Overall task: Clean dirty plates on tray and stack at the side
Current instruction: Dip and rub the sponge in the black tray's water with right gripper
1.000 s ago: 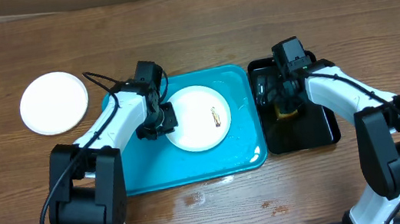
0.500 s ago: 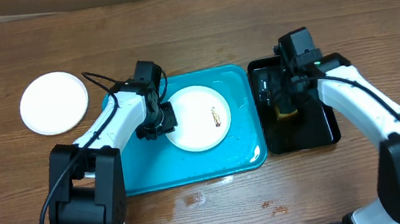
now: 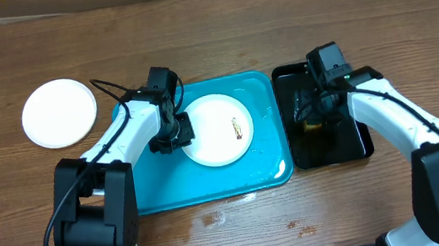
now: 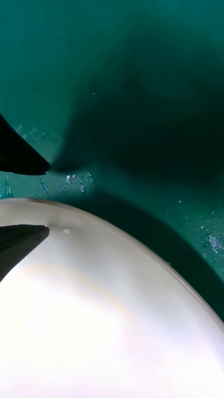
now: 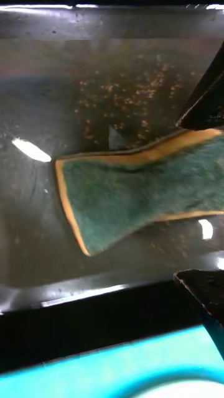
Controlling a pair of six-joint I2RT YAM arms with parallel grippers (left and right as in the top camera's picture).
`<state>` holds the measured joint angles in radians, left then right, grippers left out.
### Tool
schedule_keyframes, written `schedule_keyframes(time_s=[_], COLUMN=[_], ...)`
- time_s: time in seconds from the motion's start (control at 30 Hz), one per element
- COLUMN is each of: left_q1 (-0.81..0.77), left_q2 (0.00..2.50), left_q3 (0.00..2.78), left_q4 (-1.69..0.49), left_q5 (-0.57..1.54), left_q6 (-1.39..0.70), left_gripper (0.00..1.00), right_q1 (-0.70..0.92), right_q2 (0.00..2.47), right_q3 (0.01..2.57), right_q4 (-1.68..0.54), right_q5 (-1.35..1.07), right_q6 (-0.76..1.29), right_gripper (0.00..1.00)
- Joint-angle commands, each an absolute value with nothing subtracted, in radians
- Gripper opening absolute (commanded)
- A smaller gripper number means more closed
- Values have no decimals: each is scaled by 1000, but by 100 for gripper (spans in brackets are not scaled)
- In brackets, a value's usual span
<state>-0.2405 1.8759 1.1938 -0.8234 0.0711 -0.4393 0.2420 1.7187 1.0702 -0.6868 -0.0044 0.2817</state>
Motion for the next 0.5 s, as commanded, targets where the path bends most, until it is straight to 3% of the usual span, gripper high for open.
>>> schedule_keyframes(time_s=[0.0, 0.3, 0.33, 0.47], left_q1=[-236, -236, -236, -236], left_q2=[1883, 1883, 1883, 1883], left_q3=[1210, 1210, 1210, 1210], left_q4=[-826, -830, -830, -831], left_q5=[79, 79, 79, 79], left_q6=[-442, -442, -442, -442], left_gripper=[29, 29, 29, 29], right_q1=[240, 240, 240, 240], right_q2=[1731, 1766, 1776, 1785], right_q3=[1038, 961, 958, 958], right_q4=[-654, -599, -597, -591], right_q5=[26, 25, 25, 26], right_q6=[311, 312, 311, 311], right_gripper=[73, 71, 66, 28])
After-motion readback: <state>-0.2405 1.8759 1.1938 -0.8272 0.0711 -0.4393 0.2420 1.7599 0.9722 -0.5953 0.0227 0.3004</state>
